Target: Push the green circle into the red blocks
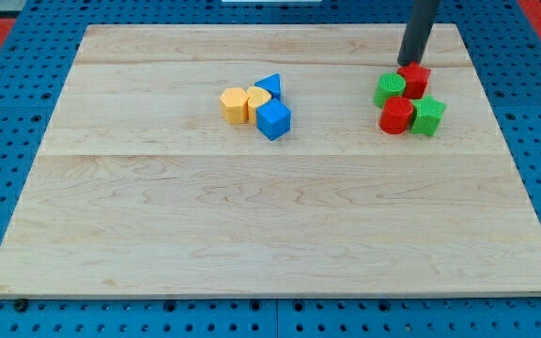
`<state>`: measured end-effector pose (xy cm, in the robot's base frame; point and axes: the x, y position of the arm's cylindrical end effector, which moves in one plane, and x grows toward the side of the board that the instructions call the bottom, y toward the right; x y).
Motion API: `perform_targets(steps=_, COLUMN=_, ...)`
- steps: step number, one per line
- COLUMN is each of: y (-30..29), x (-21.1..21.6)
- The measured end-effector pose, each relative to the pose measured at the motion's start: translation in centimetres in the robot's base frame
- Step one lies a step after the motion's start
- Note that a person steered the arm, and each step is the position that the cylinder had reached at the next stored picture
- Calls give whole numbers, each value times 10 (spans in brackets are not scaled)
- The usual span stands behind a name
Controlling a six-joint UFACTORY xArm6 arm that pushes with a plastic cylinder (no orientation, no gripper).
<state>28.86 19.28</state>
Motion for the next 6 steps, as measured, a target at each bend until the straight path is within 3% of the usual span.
perform_targets(steps=2, y=0, x=14)
perform_targets(steps=4, y=-53, x=3)
perform_targets(steps=6, y=-69, x=51)
